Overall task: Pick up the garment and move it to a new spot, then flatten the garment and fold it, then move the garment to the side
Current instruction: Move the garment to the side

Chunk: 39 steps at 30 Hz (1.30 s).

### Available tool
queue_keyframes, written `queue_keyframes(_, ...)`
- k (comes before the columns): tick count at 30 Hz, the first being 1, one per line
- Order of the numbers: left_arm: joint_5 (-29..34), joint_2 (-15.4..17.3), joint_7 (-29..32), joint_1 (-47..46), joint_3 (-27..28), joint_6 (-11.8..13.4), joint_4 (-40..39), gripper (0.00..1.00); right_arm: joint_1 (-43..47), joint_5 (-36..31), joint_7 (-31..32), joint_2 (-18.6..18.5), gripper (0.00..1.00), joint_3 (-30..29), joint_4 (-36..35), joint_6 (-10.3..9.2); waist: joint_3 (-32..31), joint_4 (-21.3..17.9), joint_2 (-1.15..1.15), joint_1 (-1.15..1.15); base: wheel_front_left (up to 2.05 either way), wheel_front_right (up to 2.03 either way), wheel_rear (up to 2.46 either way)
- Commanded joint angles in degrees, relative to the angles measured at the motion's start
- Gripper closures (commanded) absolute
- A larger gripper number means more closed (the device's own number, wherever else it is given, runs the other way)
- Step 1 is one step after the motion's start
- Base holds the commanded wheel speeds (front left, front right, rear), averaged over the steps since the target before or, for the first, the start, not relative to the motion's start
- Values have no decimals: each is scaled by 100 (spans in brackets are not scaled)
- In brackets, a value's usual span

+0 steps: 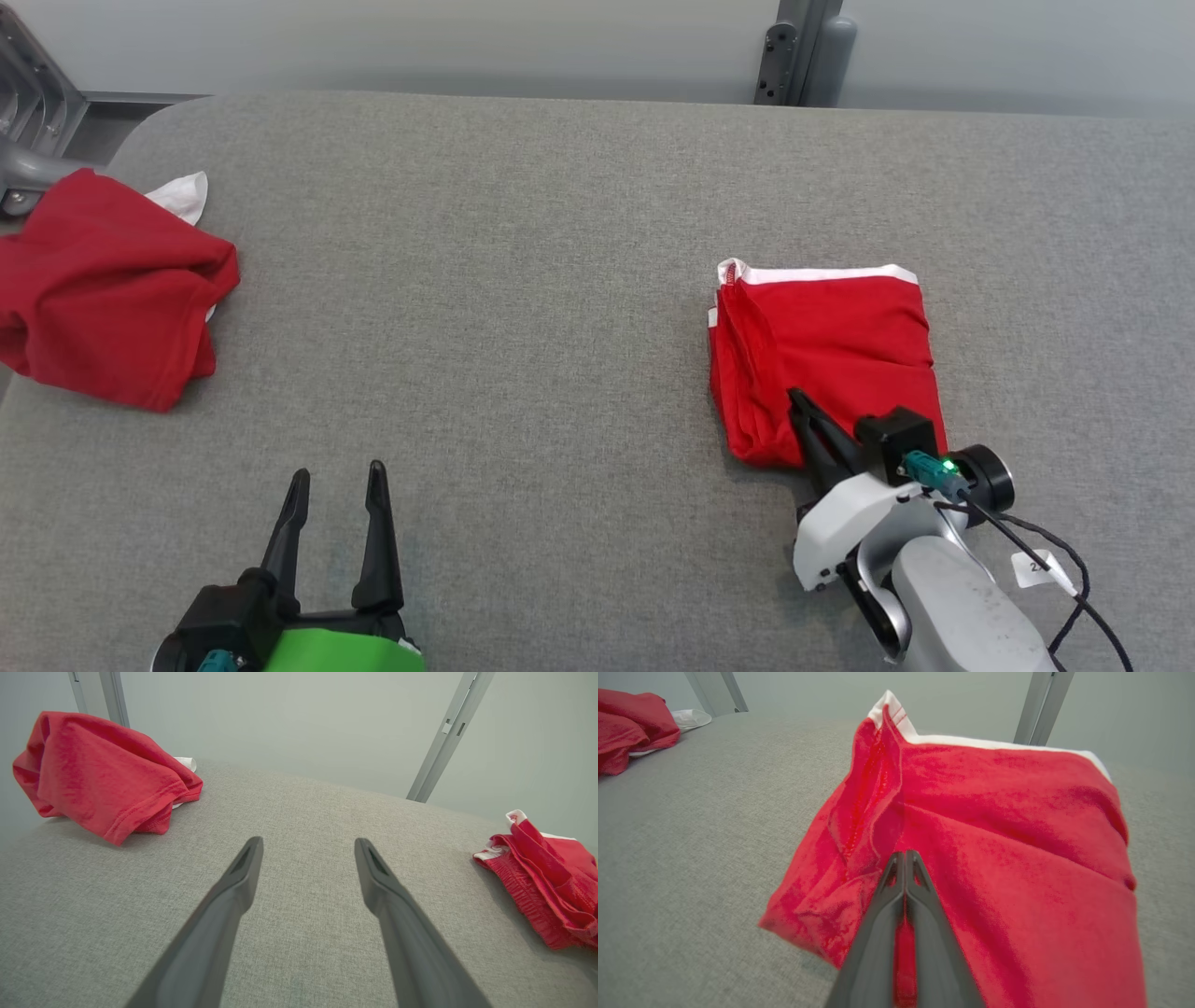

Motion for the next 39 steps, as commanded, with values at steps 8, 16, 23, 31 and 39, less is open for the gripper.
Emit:
queue_keyframes(8,-53,11,-3,-95,5,11,25,0,11,384,-16,27,100,927,137,-6,-39,73,0,0,0,0,0)
queue_keyframes(16,-46,11,-3,140,195,64,-53,0,-106,724,-16,25,100,1339,-145,-6,-272,-270,0,0,0,0,0)
queue_keyframes(23,-2,12,-3,363,444,57,-133,0,712,469,-17,-287,12,451,-1491,-6,-641,-727,0,0,0,0,0)
queue_keyframes(31,48,12,-3,597,608,11,-164,0,1789,411,-16,-670,0,-811,-2513,-5,-969,-980,0,0,0,0,0)
queue_keyframes(39,138,12,-3,756,767,-91,-36,0,2270,492,-16,-741,0,-1488,-2345,-3,-1128,-987,0,0,0,0,0)
